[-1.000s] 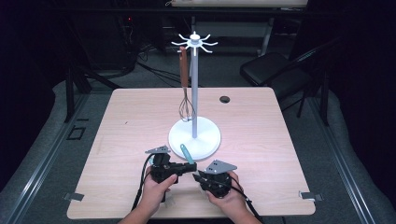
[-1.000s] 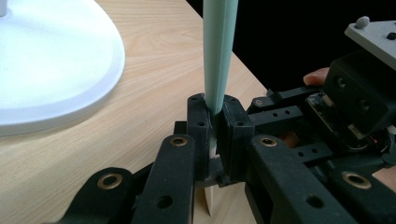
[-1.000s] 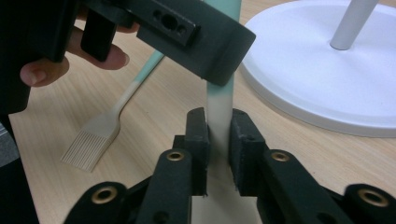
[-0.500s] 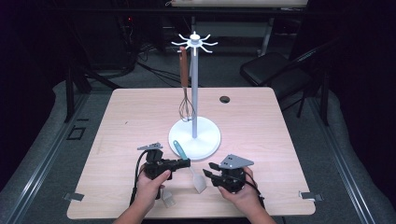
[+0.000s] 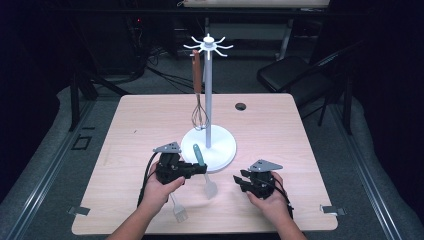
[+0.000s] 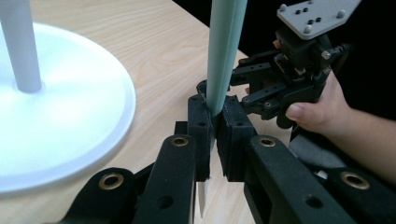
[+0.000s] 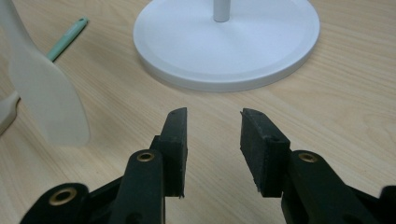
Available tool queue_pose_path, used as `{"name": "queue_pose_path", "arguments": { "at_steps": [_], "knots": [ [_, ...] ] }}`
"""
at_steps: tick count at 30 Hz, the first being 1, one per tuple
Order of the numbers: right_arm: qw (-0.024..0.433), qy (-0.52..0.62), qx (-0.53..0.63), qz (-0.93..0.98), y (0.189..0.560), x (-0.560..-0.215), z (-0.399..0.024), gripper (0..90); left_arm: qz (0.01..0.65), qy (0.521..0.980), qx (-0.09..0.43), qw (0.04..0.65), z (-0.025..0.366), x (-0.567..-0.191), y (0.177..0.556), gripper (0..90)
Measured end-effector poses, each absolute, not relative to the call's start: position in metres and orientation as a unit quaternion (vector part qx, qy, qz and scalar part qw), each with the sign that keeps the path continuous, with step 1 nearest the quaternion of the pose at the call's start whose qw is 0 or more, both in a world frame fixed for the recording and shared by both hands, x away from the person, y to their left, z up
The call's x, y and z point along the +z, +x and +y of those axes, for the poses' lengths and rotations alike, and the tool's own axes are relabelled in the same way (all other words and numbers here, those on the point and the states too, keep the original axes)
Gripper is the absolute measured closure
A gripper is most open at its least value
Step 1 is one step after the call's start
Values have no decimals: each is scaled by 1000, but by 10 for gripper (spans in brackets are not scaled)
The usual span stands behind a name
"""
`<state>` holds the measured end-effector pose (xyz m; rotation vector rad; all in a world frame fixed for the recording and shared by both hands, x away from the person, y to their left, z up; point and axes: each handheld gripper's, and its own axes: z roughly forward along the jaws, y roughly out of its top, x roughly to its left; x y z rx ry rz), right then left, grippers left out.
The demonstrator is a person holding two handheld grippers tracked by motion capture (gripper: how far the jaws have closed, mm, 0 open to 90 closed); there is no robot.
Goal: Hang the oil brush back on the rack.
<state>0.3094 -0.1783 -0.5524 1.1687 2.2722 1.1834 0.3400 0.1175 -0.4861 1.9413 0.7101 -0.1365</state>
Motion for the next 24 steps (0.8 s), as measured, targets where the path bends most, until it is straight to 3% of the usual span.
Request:
{"name": "queue_pose_path", "arguments": {
  "at_steps": [19,24],
  "knots": [
    [173,398,398,808,311,-558,-176,552,220,865,-20,451,106,-429,356,846],
    [173,397,403,806,311,-559,-177,550,208,866,-37,454,102,-400,368,846]
  ]
}}
